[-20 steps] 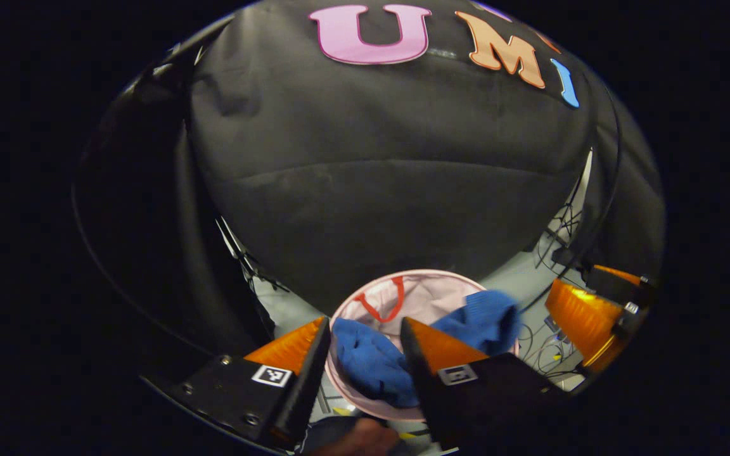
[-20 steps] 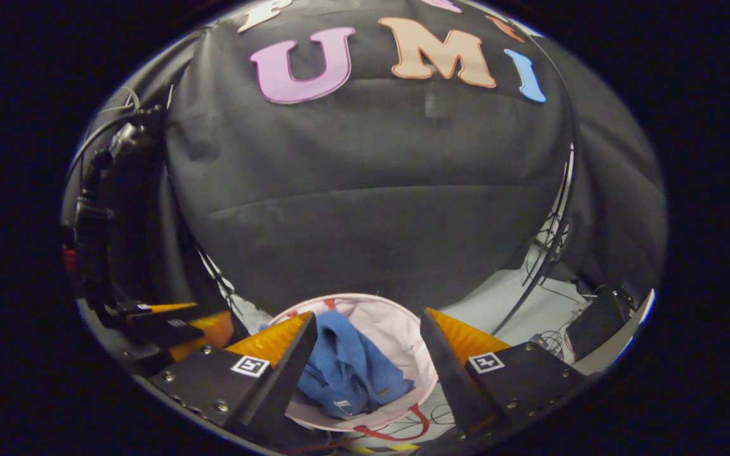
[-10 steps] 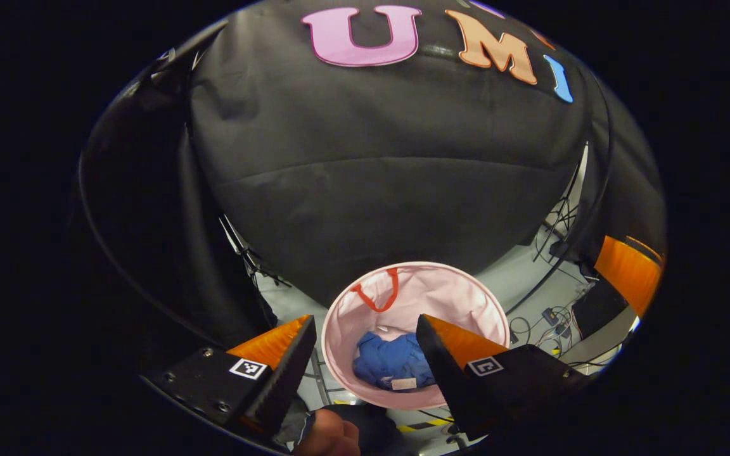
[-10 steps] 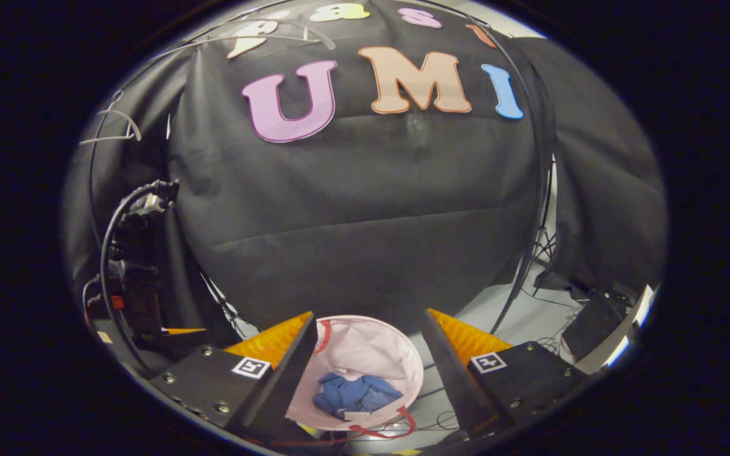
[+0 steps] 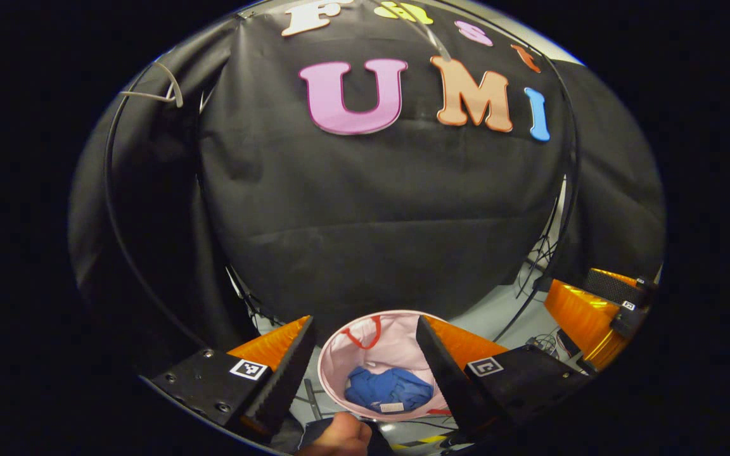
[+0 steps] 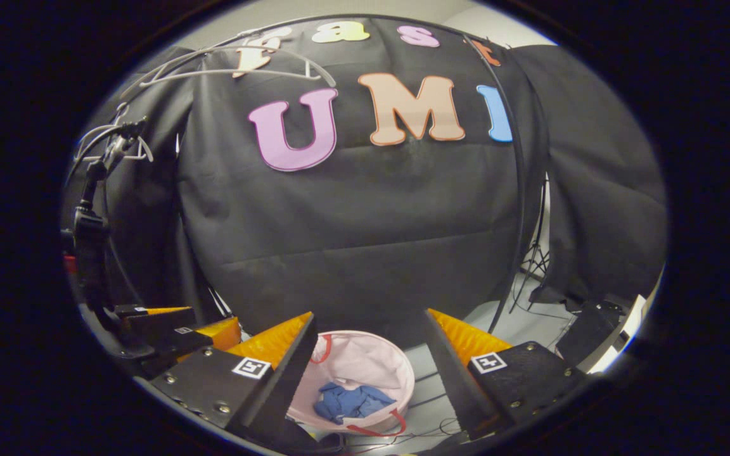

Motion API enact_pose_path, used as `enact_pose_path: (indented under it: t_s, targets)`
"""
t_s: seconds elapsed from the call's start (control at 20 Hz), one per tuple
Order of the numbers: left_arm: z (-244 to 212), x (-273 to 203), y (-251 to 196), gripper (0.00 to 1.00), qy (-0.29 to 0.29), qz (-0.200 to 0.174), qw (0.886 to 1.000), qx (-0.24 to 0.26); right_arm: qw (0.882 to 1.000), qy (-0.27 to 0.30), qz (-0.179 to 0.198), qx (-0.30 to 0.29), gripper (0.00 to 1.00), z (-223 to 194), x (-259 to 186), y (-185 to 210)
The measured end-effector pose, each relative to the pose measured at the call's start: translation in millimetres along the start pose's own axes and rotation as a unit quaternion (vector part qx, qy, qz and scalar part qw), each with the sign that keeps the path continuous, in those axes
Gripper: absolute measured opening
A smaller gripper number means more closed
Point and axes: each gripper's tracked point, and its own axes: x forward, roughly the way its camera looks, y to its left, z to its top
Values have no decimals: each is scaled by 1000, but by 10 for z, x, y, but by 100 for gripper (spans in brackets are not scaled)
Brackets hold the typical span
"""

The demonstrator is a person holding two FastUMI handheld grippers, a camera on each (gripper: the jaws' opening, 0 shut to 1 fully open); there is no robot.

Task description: Grasp the clothes on the hanger with both hands and then place them into the laundry hamper below.

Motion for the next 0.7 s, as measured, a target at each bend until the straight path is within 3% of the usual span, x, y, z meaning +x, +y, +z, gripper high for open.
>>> enact_pose_path:
  t_s: [0.35,0.7]
  targets:
    - [884,-723,121,100,-121,14,993,9,998,-58,13,-1,99,667,-520,125]
    - [1311,-1351,242,98,-188,2,982,-16,993,-117,32,-3,100,1207,-1084,341]
